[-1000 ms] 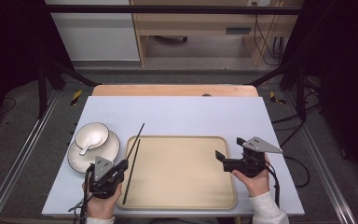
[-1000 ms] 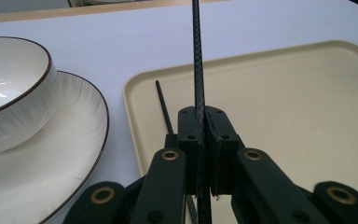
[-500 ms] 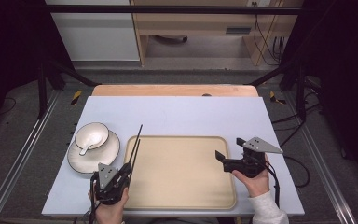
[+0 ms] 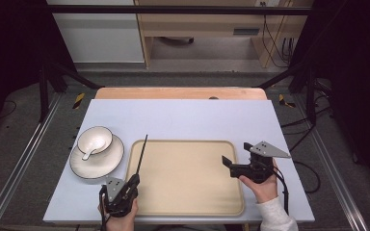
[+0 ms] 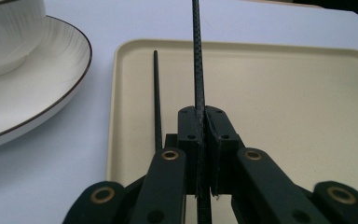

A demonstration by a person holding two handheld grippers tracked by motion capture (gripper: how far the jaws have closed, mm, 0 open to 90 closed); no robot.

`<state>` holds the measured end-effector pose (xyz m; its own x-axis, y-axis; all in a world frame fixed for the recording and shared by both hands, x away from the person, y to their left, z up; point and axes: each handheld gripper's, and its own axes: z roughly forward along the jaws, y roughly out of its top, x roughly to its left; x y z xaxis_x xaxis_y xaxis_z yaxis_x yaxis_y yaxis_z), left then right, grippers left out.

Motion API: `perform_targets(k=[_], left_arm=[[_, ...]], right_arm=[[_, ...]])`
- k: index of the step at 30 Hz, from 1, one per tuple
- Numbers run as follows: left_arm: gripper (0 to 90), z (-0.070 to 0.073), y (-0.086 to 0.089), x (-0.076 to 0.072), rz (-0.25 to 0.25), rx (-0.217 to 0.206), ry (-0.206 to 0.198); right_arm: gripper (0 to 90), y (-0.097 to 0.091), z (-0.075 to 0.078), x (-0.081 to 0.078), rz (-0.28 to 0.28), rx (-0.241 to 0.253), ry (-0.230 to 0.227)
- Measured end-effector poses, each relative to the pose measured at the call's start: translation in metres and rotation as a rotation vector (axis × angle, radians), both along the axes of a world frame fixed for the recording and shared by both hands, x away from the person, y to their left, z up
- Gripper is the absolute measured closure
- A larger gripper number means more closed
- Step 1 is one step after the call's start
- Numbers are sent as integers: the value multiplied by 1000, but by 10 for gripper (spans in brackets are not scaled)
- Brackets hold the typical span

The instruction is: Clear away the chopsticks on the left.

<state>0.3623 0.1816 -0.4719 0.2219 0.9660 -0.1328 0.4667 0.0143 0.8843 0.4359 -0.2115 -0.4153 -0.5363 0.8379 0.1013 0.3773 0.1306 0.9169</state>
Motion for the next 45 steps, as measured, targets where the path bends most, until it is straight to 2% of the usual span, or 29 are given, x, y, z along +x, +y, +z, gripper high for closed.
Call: perform_targets(k=[15,30,34,40,45], left_arm=[[853,-15,-7,6,5,40,52],[851,-15,-11,11,4,100,120],[847,-15,-13,12,0,115,123],[842,-14,-12,12,-7,109,125],[797,-8,-9,12,-25,92,113]], right_arm=[[46,1,-2,1,5,-10,-1],[46,2,-3,2,11,-12,4],[46,2,-3,2,10,-11,4],[46,2,-3,1,9,-5,6],[46,-1,-1,1,5,0,0]])
